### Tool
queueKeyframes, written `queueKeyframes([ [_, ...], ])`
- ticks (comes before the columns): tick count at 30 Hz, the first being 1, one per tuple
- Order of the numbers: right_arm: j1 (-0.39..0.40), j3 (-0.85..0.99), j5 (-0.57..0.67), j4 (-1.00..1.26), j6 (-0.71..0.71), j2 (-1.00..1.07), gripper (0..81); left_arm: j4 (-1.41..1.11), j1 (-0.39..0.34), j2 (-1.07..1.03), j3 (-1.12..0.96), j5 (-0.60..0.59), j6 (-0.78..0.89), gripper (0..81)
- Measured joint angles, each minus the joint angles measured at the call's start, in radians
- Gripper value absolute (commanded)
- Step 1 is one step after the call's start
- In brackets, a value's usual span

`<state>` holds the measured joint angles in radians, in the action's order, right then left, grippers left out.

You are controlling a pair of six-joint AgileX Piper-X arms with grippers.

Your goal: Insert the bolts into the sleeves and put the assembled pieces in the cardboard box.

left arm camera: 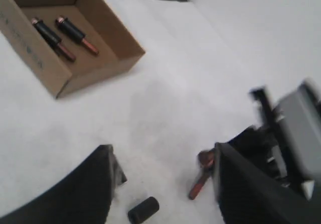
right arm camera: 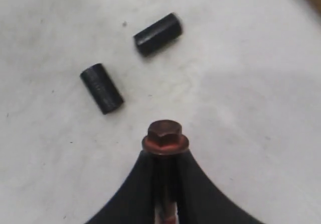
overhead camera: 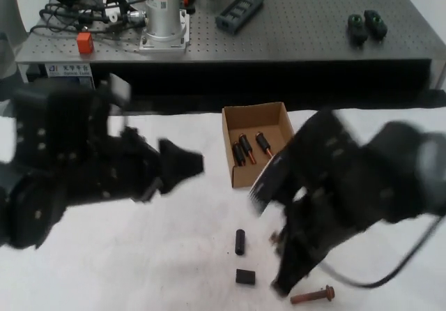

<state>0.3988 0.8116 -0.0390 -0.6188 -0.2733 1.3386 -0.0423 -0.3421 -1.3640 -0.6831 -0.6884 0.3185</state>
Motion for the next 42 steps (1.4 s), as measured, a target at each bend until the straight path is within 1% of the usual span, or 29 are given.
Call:
queueKeyframes([
  [5, -0.086, -0.098, 0.002, -0.092, 0.083, -0.179, 3.8, 0.312, -0.121, -0.106, -0.198, 0.182, -0.152, 41.9],
  [8, -0.121, -0.151, 0.003, -0.138, 0.119, -0.266, 3.8, 0.500, -0.180, -0.221, -0.369, 0.280, -0.176, 41.9],
  [10, -0.129, -0.175, 0.003, -0.160, 0.136, -0.294, 3.8, 0.610, -0.221, -0.310, -0.490, 0.355, -0.182, 41.9],
  [12, -0.141, -0.189, 0.003, -0.176, 0.146, -0.336, 3.8, 0.711, -0.267, -0.395, -0.600, 0.454, -0.188, 41.9],
  [13, -0.146, -0.193, 0.003, -0.181, 0.151, -0.355, 3.8, 0.786, -0.306, -0.469, -0.689, 0.516, -0.189, 41.9],
  [15, -0.150, -0.198, 0.003, -0.185, 0.157, -0.388, 3.8, 0.856, -0.339, -0.541, -0.774, 0.548, -0.186, 41.9],
  [18, -0.149, -0.203, 0.003, -0.187, 0.158, -0.419, 3.8, 0.956, -0.374, -0.639, -0.876, 0.564, -0.160, 41.9],
  [21, -0.149, -0.203, 0.003, -0.187, 0.162, -0.428, 3.8, 1.008, -0.378, -0.701, -0.914, 0.587, -0.114, 41.9],
  [28, -0.149, -0.203, 0.003, -0.199, 0.164, -0.429, 3.8, 1.065, -0.378, -0.732, -0.915, 0.594, -0.058, 41.7],
  [33, -0.149, -0.203, 0.003, -0.202, 0.164, -0.429, 3.8, 1.064, -0.378, -0.755, -0.921, 0.580, -0.033, 31.6],
  [38, -0.149, -0.203, 0.003, -0.202, 0.164, -0.429, 3.8, 1.064, -0.378, -0.772, -0.921, 0.573, -0.030, 29.9],
  [40, -0.149, -0.203, 0.003, -0.202, 0.164, -0.429, 3.8, 1.064, -0.378, -0.771, -0.923, 0.573, -0.030, 23.5],
  [41, -0.149, -0.203, 0.003, -0.202, 0.164, -0.429, 3.8, 1.064, -0.378, -0.771, -0.923, 0.573, -0.030, 19.1],
  [42, -0.149, -0.203, 0.003, -0.202, 0.164, -0.429, 3.8, 1.061, -0.378, -0.771, -0.923, 0.573, -0.028, 12.7],
])
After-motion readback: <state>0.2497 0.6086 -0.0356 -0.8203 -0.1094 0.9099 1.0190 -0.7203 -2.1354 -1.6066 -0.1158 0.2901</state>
